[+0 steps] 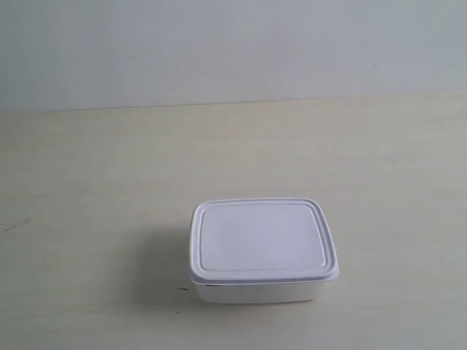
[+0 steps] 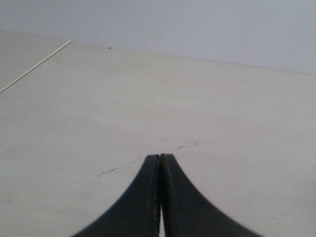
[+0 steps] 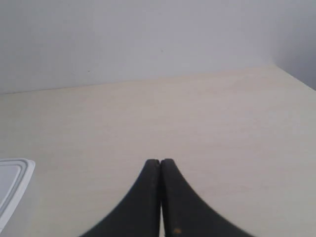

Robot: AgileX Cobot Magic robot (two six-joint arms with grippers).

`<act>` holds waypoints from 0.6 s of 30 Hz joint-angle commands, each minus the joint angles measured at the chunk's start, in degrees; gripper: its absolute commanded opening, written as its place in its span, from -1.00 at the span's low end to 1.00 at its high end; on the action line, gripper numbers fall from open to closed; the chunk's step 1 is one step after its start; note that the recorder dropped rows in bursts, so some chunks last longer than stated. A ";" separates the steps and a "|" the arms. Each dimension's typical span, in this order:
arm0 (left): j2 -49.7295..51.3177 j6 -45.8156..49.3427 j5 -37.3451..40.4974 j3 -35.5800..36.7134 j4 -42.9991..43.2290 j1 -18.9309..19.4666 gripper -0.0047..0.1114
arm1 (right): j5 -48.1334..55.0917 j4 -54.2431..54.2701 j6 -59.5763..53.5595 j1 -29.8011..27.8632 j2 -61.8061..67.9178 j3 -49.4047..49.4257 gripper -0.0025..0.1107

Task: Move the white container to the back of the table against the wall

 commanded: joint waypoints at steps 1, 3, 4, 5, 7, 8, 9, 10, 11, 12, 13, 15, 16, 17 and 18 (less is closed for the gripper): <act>-0.30 1.21 -0.50 0.18 2.26 0.06 -0.92 | -0.28 -2.02 -0.73 -0.31 -0.33 0.29 -0.96; -0.30 1.21 -0.65 0.18 2.98 0.06 -0.92 | -0.28 -1.74 -0.73 -0.31 -0.33 0.29 -0.96; -0.30 1.21 -0.65 0.18 2.98 0.06 -0.92 | -0.28 -1.74 -0.73 -0.31 -0.33 0.29 -0.96; -0.30 1.21 -0.65 0.18 2.98 0.06 -0.92 | -0.28 -1.74 -0.73 -0.31 -0.33 0.29 -0.96; -0.30 1.21 -0.75 0.18 3.27 0.06 -0.92 | -0.28 -1.74 -0.73 -0.31 -0.33 0.29 -0.96; -0.30 1.21 -2.27 0.18 5.08 0.06 -0.92 | -0.60 -1.89 -0.73 -0.31 -0.33 0.29 -0.96; -0.30 1.21 -3.39 0.18 6.03 0.06 -0.92 | -1.45 -1.89 -0.73 -0.31 -0.33 0.29 -0.96; -0.30 1.21 -4.10 0.18 6.16 0.06 -0.92 | -5.19 0.28 0.90 -0.31 -0.33 0.29 -0.96; -0.30 1.36 -3.94 0.18 6.19 0.06 -0.92 | -7.22 0.60 1.60 -0.31 -0.33 0.29 -0.96; -0.30 3.35 -3.23 0.18 7.69 0.06 -0.92 | -11.16 0.60 1.94 -0.31 -0.33 0.29 -0.96; -0.30 4.56 -3.22 0.18 8.39 0.06 -0.92 | -12.56 0.60 1.94 -0.31 -0.33 0.29 -0.96; -0.30 4.69 -3.58 0.18 9.11 0.06 -0.92 | -17.44 0.60 1.94 -0.31 -0.33 0.29 -0.96; -0.30 5.18 -3.70 0.18 9.38 0.06 -0.92 | -20.18 0.60 1.94 -0.31 -0.33 0.29 -0.96; -0.30 5.59 -3.70 0.18 9.37 0.06 -0.92 | -21.21 0.60 1.94 -0.31 -0.33 0.29 -0.96; -0.30 5.59 -3.59 0.18 9.37 0.06 -0.92 | -21.21 0.60 1.94 -0.31 -0.33 0.29 -0.96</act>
